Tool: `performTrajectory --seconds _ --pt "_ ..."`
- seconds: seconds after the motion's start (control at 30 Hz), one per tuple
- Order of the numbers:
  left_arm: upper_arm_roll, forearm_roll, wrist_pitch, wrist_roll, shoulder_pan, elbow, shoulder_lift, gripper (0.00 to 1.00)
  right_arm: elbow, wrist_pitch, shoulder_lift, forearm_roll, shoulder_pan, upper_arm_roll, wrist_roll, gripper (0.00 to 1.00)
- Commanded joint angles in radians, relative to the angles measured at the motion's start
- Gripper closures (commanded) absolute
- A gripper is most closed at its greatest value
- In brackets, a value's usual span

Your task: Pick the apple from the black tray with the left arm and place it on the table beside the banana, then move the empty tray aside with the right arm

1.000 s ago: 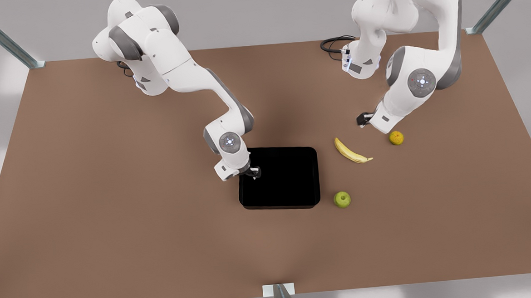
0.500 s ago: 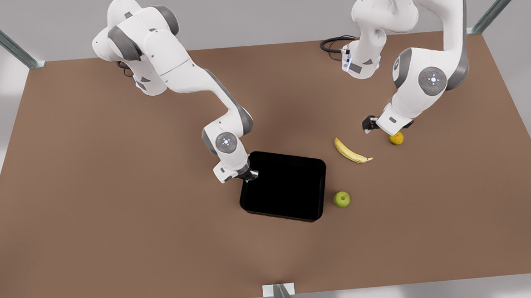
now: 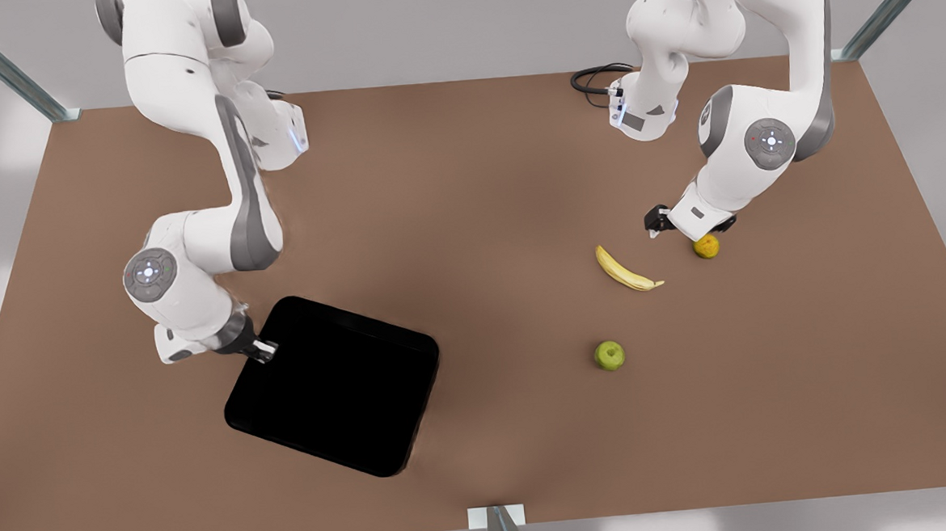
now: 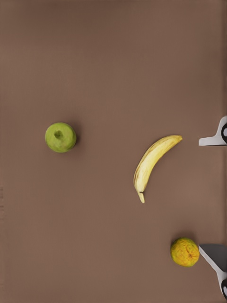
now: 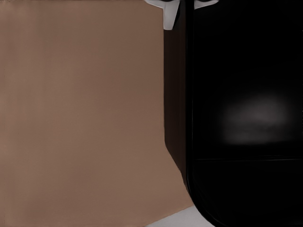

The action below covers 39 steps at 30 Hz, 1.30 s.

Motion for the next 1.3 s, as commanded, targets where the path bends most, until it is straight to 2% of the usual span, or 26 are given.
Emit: performTrajectory --seconds 0.0,0.17,0.27,0.43,0.77,0.8,0.83,0.87,1.0,1.03,1.13,1.17,1.23,1.27 --pt "0.000 0.001 0.000 0.032 -0.002 0.000 -0.001 0.00 0.013 -0.178 -0.002 0.007 -0.106 -0.009 -0.830 1.00" --pt "-0.002 0.001 0.000 0.030 -0.002 0.000 -0.001 0.00 0.060 -0.226 0.015 0.031 -0.364 -0.003 -1.150 1.00" --pt "-0.014 0.013 0.000 0.037 -0.003 0.000 -0.002 0.00 0.076 -0.226 0.102 0.077 -0.494 0.004 -1.267 1.00" --pt "0.007 -0.037 -0.054 0.015 0.012 0.076 0.028 0.00 0.076 -0.210 0.256 0.217 -0.496 0.008 -1.288 1.00" --pt "0.010 -0.050 -0.064 0.015 0.017 0.096 0.045 0.00 0.077 -0.154 0.320 0.272 -0.497 0.008 -1.321 1.00" --pt "0.010 -0.050 -0.064 0.015 0.017 0.096 0.045 0.00 0.077 -0.154 0.322 0.272 -0.496 0.008 -1.313 0.76" --pt "0.010 -0.050 -0.064 0.014 0.017 0.096 0.045 0.00 0.077 -0.154 0.322 0.275 -0.496 0.009 -1.308 0.08" --pt "0.010 -0.050 -0.064 0.014 0.017 0.096 0.045 0.00 0.077 -0.154 0.322 0.277 -0.494 0.009 -1.308 0.00" --pt "0.010 -0.050 -0.064 0.012 0.015 0.096 0.047 0.00 0.077 -0.169 0.306 0.277 -0.486 0.011 -1.269 0.00" --pt "0.010 -0.050 -0.064 0.012 0.017 0.096 0.047 0.00 0.083 -0.241 0.259 0.269 -0.471 0.009 -1.200 0.00" --pt "0.009 -0.048 -0.064 0.009 0.015 0.096 0.048 0.00 0.419 -0.666 0.204 0.185 -0.468 -0.006 -0.913 0.00" --pt "0.009 -0.048 -0.064 0.009 0.015 0.096 0.048 0.00 0.476 -0.736 0.178 0.157 -0.422 -0.014 -0.782 0.00" --pt "0.009 -0.048 -0.064 0.010 0.015 0.096 0.048 0.00 0.481 -0.726 0.082 0.082 -0.230 0.000 -0.431 0.00" --pt "0.009 -0.048 -0.064 0.010 0.015 0.097 0.048 0.00 0.479 -0.694 0.079 0.048 -0.198 -0.003 -0.431 0.00"
